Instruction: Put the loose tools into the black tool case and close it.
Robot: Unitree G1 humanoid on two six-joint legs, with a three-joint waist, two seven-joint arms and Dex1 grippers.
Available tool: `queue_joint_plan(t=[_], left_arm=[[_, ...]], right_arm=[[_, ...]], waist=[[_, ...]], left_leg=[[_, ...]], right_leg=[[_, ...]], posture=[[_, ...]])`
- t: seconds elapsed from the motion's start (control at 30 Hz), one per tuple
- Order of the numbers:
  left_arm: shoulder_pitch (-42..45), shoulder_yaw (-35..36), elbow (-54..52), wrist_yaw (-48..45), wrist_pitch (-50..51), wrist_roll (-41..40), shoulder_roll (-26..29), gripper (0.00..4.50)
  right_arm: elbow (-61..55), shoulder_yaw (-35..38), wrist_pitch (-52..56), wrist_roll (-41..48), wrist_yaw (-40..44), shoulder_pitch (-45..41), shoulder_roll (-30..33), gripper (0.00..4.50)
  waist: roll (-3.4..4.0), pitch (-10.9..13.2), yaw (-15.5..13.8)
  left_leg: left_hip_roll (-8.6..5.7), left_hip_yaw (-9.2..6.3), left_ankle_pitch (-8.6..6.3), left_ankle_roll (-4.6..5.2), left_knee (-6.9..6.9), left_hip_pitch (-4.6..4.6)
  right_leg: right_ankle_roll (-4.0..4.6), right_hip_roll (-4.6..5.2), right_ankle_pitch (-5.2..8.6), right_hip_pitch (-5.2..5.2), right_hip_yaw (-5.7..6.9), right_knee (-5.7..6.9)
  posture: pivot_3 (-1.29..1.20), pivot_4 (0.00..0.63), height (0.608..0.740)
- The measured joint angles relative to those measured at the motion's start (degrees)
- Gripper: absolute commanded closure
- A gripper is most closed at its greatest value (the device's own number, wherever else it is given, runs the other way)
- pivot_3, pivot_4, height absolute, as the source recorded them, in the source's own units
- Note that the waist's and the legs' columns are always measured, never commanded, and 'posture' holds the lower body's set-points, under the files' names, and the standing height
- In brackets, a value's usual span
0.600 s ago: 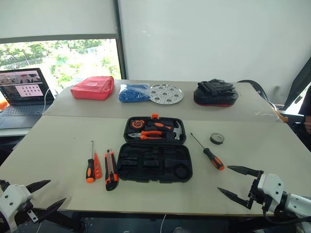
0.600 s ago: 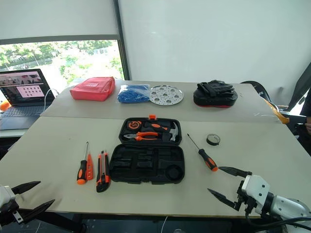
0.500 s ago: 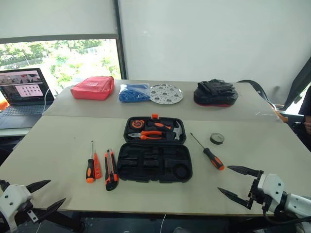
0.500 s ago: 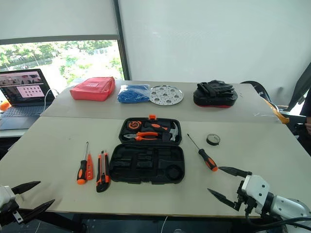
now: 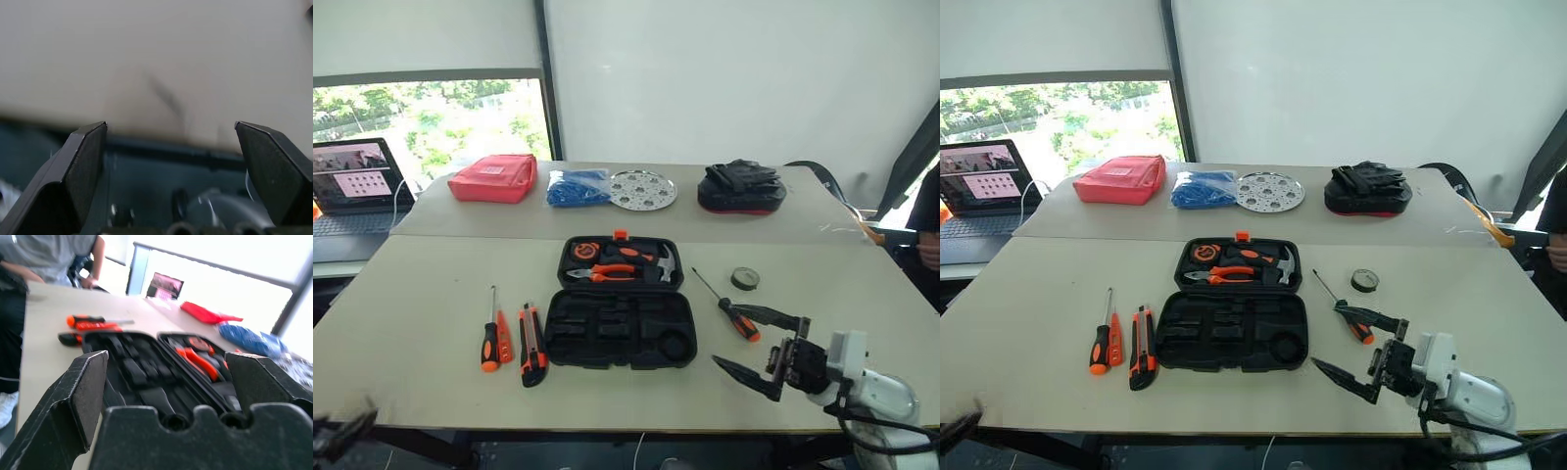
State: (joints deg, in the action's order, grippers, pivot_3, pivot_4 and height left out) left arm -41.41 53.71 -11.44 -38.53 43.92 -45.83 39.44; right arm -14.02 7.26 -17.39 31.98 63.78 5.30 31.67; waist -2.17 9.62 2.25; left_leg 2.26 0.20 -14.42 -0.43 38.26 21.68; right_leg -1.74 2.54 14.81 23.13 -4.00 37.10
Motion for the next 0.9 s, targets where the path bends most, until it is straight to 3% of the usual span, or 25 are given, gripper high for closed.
queue_joint_plan(t=[0.17, 0.3, 0.47, 0.6, 0.7, 0.8, 0.9], left_arm=[[5.4, 2.9, -6.4, 4.7, 14.9, -11.6, 6.8, 0.00], [20.3, -0.7, -8.9, 16.2, 25.9, -19.0, 12.5, 0.00], [41.8, -11.6, -8.0, 36.6, 35.5, -24.0, 9.4, 0.00], [50.0, -19.2, -6.8, 44.7, 39.7, -23.3, 4.5, 0.00], [52.2, -23.0, -6.2, 46.8, 41.2, -20.4, 3.7, 0.00], [52.6, -26.6, -6.3, 47.1, 41.3, -16.4, 4.0, 0.71], [52.0, -27.5, -7.4, 45.5, 41.1, -14.5, 4.4, 1.77]], right_arm=[[1.3, -2.0, -1.5, -1.2, 2.7, -0.6, -0.2, 0.06], [3.4, -2.0, -2.2, -1.6, 3.7, -1.4, -0.1, 0.06], [3.8, -2.1, -2.3, -2.6, 3.2, -2.0, -0.3, 0.06], [3.8, -2.2, -2.3, -3.5, 2.2, -1.9, -0.3, 0.06], [3.7, -2.2, -2.3, -3.8, 1.9, -1.7, -0.3, 0.06], [3.6, -2.1, -2.3, -3.9, 1.1, -1.5, -0.3, 0.00], [3.2, -1.9, -2.3, -4.3, 0.2, -0.9, -0.2, 0.00]], waist=[[0.09, 0.1, -2.0], [0.07, 0.0, -1.8], [0.14, 0.0, -0.8], [0.13, 0.0, -0.4], [0.13, 0.0, -0.1], [0.14, 0.0, -0.1], [0.16, 0.0, -0.2]], left_leg=[[0.06, 0.09, 0.02, -0.04, 0.03, -0.35], [0.05, 0.10, 0.03, -0.05, 0.03, -0.50], [-0.17, -0.13, -0.03, -0.14, -0.20, -0.42], [-0.25, -0.32, -0.09, -0.23, -0.25, -0.13], [-0.27, -0.34, -0.10, -0.25, -0.25, -0.08], [-0.32, -0.32, -0.08, -0.27, -0.25, -0.14], [-0.32, -0.24, -0.07, -0.28, -0.25, -0.25]], right_leg=[[0.38, 0.02, 0.22, -0.09, 0.19, 0.02], [0.10, -0.01, -0.03, -0.42, 0.10, 0.09], [0.50, -0.05, -0.28, -0.17, -0.04, 0.11], [0.47, -0.02, -0.26, 0.09, -0.04, 0.17], [0.47, 0.01, -0.26, 0.11, -0.04, 0.14], [0.47, 0.03, -0.26, 0.07, -0.05, 0.14], [0.46, 0.03, -0.26, -0.04, -0.06, 0.13]], posture=[[0.00, 0.150, 0.740], [0.00, 0.150, 0.740], [0.00, 0.150, 0.740], [0.00, 0.150, 0.740], [0.00, 0.150, 0.740], [0.00, 0.150, 0.740], [0.00, 0.150, 0.740]])
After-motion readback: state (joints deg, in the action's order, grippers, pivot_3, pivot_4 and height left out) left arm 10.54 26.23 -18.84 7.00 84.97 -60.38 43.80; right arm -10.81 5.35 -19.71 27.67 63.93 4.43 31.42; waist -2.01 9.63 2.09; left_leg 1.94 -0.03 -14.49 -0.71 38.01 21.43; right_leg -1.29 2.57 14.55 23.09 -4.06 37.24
